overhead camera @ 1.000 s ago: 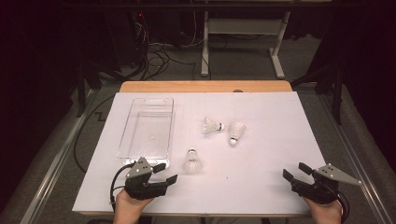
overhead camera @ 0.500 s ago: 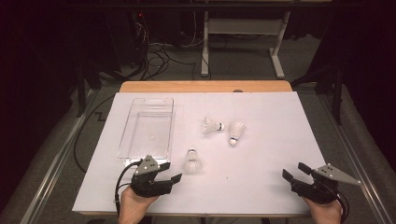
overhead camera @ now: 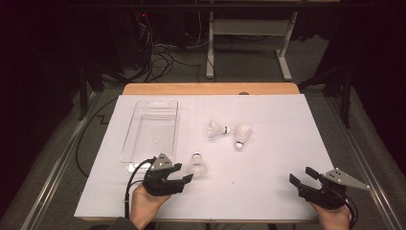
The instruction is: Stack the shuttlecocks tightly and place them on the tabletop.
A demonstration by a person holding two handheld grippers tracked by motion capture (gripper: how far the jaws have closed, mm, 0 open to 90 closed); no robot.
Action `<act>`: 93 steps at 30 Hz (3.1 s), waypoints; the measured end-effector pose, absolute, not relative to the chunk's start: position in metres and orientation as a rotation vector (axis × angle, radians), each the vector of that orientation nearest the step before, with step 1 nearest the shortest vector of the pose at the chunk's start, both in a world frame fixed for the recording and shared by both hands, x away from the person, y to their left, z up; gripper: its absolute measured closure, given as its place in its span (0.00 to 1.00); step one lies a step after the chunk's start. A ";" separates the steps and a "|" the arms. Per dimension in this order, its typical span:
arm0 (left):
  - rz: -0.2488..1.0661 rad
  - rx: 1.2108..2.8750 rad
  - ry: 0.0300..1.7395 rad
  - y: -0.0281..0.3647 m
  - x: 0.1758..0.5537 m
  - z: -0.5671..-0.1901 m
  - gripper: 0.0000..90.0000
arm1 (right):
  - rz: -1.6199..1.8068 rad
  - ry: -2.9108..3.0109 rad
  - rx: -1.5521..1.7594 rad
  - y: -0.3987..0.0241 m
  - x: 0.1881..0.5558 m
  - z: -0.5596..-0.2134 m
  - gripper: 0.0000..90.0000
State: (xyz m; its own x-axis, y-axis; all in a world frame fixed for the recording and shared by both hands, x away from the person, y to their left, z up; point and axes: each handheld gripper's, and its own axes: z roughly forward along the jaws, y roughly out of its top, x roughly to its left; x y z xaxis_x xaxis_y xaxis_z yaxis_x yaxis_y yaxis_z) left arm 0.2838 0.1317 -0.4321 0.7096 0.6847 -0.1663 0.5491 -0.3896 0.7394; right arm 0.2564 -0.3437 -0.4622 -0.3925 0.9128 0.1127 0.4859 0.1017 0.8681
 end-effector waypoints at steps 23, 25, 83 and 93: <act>0.253 2.179 0.967 0.111 0.308 -0.432 0.59 | 1.233 1.936 1.359 -0.343 0.257 -0.463 0.32; 0.260 2.180 0.969 0.110 0.309 -0.432 0.61 | 1.234 1.936 1.359 -0.343 0.257 -0.463 0.32; 0.322 2.279 0.934 0.084 0.342 -0.413 0.99 | 1.243 1.945 1.358 -0.344 0.257 -0.463 0.33; 0.276 2.257 0.999 0.089 0.357 -0.406 0.99 | 1.248 1.946 1.358 -0.344 0.257 -0.463 0.33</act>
